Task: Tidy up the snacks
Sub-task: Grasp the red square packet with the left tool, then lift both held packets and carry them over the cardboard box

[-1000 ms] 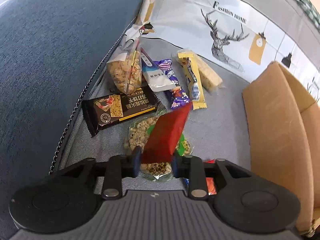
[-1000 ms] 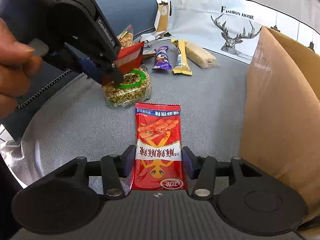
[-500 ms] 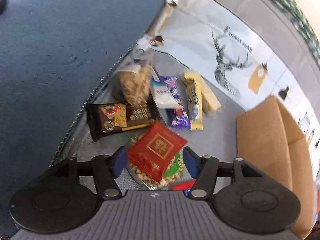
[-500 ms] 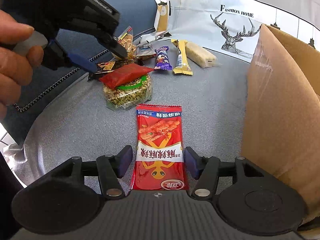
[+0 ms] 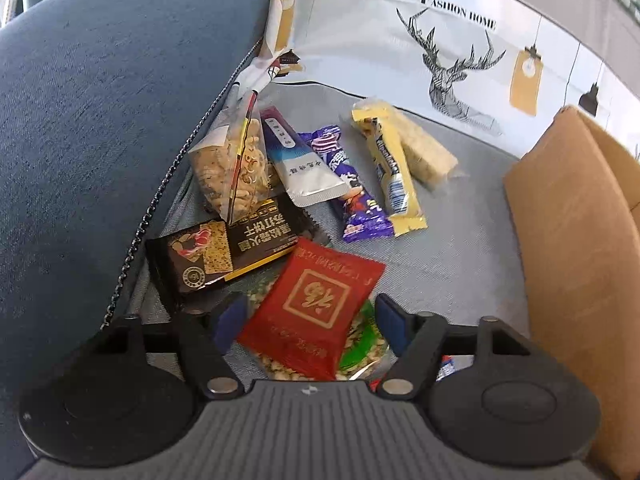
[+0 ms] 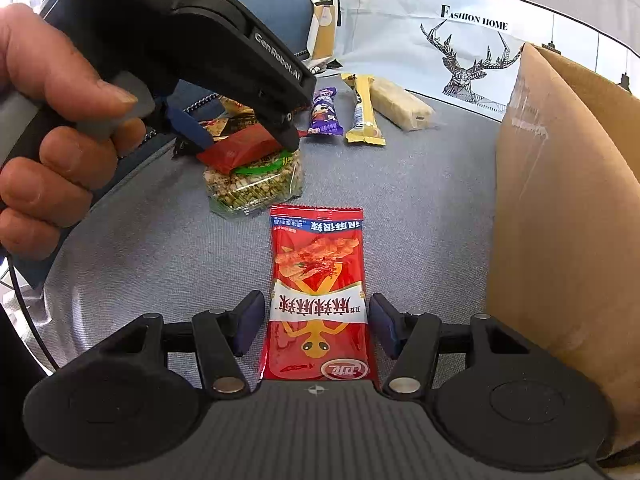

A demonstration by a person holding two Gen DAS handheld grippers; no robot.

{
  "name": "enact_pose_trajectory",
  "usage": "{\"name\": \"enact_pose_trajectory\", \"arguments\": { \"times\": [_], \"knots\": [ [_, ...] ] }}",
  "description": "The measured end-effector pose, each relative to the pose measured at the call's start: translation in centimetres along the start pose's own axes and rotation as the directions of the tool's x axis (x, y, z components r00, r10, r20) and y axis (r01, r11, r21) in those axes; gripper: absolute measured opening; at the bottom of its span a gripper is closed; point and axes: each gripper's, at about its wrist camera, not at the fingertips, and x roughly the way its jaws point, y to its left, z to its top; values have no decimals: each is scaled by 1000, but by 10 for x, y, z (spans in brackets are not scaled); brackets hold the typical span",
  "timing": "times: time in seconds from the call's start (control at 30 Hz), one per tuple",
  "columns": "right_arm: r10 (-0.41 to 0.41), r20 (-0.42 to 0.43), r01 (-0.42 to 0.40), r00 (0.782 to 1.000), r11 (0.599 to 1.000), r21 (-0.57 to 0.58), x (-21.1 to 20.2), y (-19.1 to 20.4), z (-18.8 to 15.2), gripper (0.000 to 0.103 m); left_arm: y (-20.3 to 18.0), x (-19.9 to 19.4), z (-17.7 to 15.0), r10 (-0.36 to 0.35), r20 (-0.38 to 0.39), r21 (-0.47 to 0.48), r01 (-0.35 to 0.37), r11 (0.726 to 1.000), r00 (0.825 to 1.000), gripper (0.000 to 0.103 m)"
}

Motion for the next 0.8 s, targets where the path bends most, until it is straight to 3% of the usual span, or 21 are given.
{"name": "enact_pose_trajectory", "arguments": {
  "times": [0.07, 0.3, 0.53, 0.8],
  "knots": [
    [-7, 1, 7, 1000, 1000, -7, 1, 1, 0, 60, 1, 1, 0, 7, -2, 6, -7, 1000, 1000, 56],
    [-14, 17, 14, 1000, 999, -29, -1, 4, -2, 49, 8, -6, 2, -3, 13, -20, 3, 1000, 1000, 49],
    [-22, 97, 24, 995, 1000, -20, -16, 3, 2, 48, 10, -35, 4, -39, 123, -51, 46, 998, 992, 49],
    [-26, 183, 29, 983, 999, -16, -57, 4, 11, 48, 20, -84, -12, -81, 250, -86, 105, 991, 965, 49]
  ]
}}
